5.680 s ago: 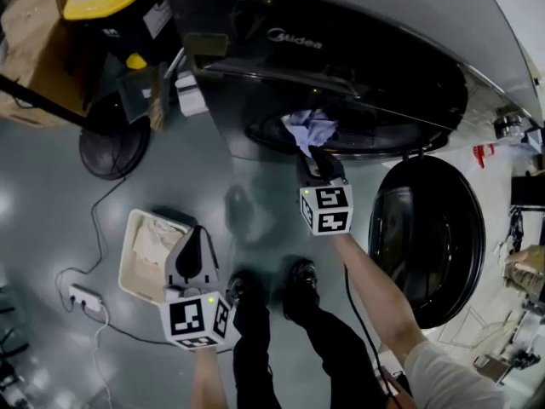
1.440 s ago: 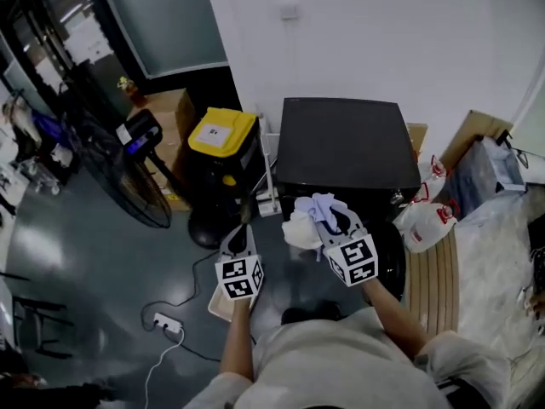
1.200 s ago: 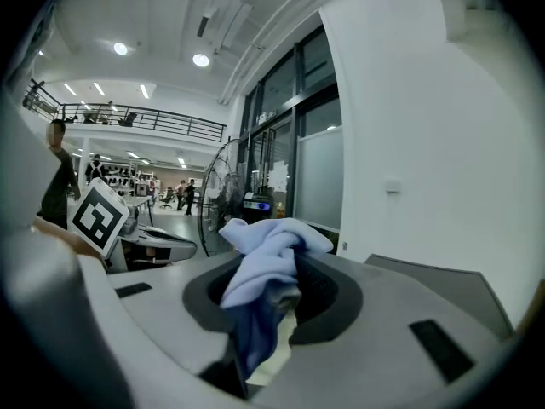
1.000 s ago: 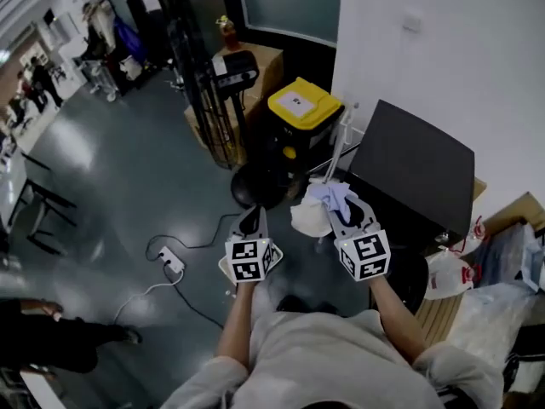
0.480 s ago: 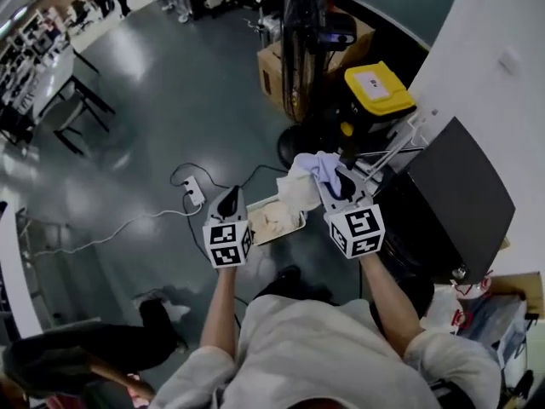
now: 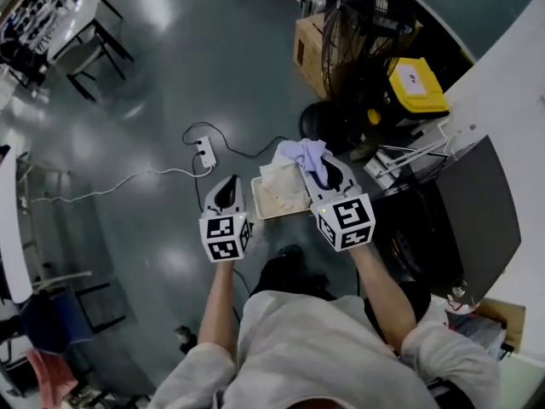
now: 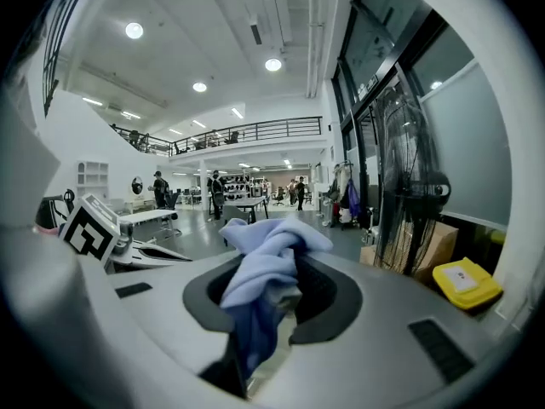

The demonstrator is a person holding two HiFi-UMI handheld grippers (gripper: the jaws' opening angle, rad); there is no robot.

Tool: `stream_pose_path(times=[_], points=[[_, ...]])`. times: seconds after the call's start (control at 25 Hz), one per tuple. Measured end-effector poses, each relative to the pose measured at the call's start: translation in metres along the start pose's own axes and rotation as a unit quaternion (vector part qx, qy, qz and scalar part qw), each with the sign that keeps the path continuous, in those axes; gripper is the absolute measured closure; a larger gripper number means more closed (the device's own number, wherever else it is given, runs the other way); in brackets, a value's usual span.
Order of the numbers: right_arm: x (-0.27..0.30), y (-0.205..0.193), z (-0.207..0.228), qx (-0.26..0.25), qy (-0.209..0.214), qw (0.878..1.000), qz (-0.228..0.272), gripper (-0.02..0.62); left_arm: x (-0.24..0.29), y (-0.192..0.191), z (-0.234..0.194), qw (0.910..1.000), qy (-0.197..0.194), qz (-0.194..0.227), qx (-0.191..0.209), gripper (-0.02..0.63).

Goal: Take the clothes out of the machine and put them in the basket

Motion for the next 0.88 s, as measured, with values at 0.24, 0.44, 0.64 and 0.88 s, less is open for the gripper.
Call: stream_pose_path(times=[0.24, 0.44, 0.64, 0.88], points=[[0.054, -0.061, -0.02, 0.018, 0.024, 0.998, -0.052, 0.483, 0.029, -0.031, -0.034, 0.9996, 0.01, -0.011, -0.024, 0.589], [0.103, -0.136, -0.028, 0.026, 0.031, 0.994, -0.103, 0.483, 0.06, -0.073, -0.065, 0.9983, 0.023, -0.024, -0.048, 0.589], [0.144, -0.219, -0.028, 0.034, 0.03, 0.989, -0.141, 0.483, 0.088, -0.123, -0.088, 0.9973, 0.028, -0.044, -0.052, 0.589], [0.175, -0.335, -0.021, 0.051, 0.018, 0.983, -0.174, 0.482, 0.125, -0.191, -0.092, 0.9973, 0.02, -0.058, -0.04, 0.589]])
Point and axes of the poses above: the fingertips, and each gripper's own axes: x forward along the fingers, z to its right, y out of its top, the point moved 3 cm from there along -x, backward along the fingers, and after that the axes turned 2 degrees about -y, right-handed, at the moved point
